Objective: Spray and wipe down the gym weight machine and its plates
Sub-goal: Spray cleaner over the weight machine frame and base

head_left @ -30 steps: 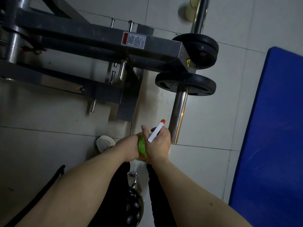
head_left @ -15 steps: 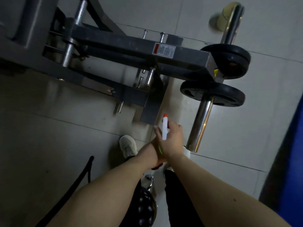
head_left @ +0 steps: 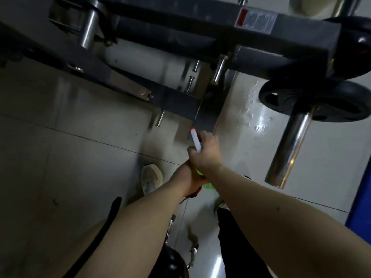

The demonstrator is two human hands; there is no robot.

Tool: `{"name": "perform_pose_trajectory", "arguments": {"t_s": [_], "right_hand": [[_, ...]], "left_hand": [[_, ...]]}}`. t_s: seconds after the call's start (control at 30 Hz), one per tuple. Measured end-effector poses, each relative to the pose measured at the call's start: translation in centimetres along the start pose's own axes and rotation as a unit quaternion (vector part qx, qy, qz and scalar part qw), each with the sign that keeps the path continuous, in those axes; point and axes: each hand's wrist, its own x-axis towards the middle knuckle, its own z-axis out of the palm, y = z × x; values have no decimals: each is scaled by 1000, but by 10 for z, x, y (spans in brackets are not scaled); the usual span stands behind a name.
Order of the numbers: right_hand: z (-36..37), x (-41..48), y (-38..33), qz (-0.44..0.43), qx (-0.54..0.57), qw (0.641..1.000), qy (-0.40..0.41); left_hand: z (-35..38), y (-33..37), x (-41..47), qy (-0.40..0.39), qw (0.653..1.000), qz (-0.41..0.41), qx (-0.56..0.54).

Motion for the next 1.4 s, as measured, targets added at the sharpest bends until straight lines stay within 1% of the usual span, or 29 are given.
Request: {"name": "perform_pose_trajectory", "arguments": {"t_s": [0.03, 0.07, 0.1, 0.13, 0.2, 0.23, 0.33, 0.4, 0.47, 0.53, 0.67, 0.7, 0.83, 0.93, 1.03, 1.07, 1.17, 1.23, 1.3, 1.37, 1.4], "right_hand": [[9, 8, -3, 10, 5, 1000, -3], [18, 15, -5, 10, 9, 1000, -4], [25, 21, -7, 8, 15, 1000, -3], [32, 26, -7, 15, 28, 999, -3], [41, 29, -8, 48, 63, 997, -6], [44, 28, -8, 59, 69, 996, -7], [51, 21, -8, 69, 69, 995, -2], [54, 17, -7, 73, 62, 995, 5], [55, 15, -4, 75, 47, 996, 9], [54, 14, -2, 59, 33, 998, 5], [52, 12, -4, -21, 3, 1000, 1], [52, 13, -3, -28, -7, 1000, 4], [51, 14, 2, -2, -24, 1000, 9], [52, 12, 3, -32, -47, 998, -3], [54, 8, 8, -46, -67, 997, -1], [54, 7, 11, -38, -67, 997, 4], [52, 8, 17, 1, -48, 999, 8], [50, 9, 17, -20, -48, 999, -2], [50, 10, 16, -55, -60, 997, -10], [50, 8, 15, -65, -57, 996, -14], [50, 8, 16, -61, -55, 997, -12]], "left_hand": [[-5, -1, 2, -8, 1000, -16, -18], [-10, -17, 9, 23, 1000, -10, 16], [-14, -30, 13, 21, 998, 5, 56], [-18, -40, 18, 18, 998, -15, 62], [-24, -54, 17, 23, 997, -63, 33], [-25, -56, 15, 25, 996, -87, 2], [-26, -65, 10, 33, 995, -91, -9], [-23, -74, 10, 20, 995, -94, -29], [-20, -78, 9, 9, 995, -95, -16], [-19, -73, 6, 11, 996, -91, -12], [-19, -74, 9, 32, 997, -76, -6], [-19, -76, 12, 33, 997, -75, -2], [-18, -81, 17, 22, 998, -64, 15], [-15, -82, 17, 16, 998, -53, 32], [-8, -82, 14, -2, 997, -71, 28], [-6, -81, 12, -5, 997, -79, 7], [1, -88, 18, 10, 997, -82, -10], [1, -86, 20, 10, 995, -94, -28], [0, -86, 20, 24, 996, -90, -1], [0, -85, 19, 40, 995, -88, 20], [1, -86, 18, 32, 996, -85, 19]]}}
